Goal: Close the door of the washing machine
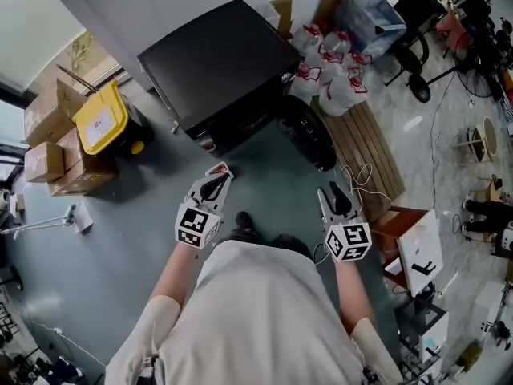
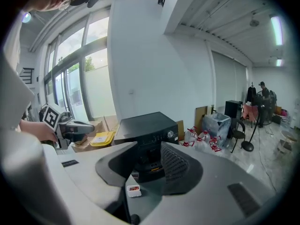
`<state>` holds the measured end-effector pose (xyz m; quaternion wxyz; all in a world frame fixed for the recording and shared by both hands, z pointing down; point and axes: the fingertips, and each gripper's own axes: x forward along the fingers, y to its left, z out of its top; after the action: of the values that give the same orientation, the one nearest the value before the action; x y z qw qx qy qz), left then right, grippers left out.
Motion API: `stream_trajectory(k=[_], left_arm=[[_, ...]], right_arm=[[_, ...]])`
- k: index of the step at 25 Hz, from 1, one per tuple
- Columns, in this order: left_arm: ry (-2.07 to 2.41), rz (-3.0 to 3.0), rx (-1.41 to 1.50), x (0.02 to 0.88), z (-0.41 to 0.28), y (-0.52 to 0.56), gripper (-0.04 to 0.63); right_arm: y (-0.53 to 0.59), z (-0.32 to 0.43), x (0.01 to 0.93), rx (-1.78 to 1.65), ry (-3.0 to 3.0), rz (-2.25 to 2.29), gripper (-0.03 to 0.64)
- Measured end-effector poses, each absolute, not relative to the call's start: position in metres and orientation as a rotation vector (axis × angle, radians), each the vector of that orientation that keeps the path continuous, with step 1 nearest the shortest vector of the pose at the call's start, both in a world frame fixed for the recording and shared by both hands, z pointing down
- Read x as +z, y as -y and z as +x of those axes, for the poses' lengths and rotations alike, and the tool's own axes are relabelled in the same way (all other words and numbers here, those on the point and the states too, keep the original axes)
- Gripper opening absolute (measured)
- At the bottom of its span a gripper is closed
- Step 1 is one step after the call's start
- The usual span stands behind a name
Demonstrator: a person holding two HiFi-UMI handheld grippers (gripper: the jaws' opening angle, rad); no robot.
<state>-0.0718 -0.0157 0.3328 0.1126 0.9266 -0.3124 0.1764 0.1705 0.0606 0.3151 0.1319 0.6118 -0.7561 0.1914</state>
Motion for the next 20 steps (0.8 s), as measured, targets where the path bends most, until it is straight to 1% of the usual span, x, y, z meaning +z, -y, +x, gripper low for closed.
stream_trajectory(k=[9, 20], left_arm=[[0.879, 2.694, 0.522, 0.352, -0.053, 0.061, 0.009], [0.965, 2.614, 0.545, 0.398, 0.009, 0.091, 0.009]], right_arm=[[-0.026, 0.195, 0.340, 0.605, 2.112, 1.759, 0.170], [0.026, 0.252, 0.390, 0.648, 2.148, 1.548, 0.170]])
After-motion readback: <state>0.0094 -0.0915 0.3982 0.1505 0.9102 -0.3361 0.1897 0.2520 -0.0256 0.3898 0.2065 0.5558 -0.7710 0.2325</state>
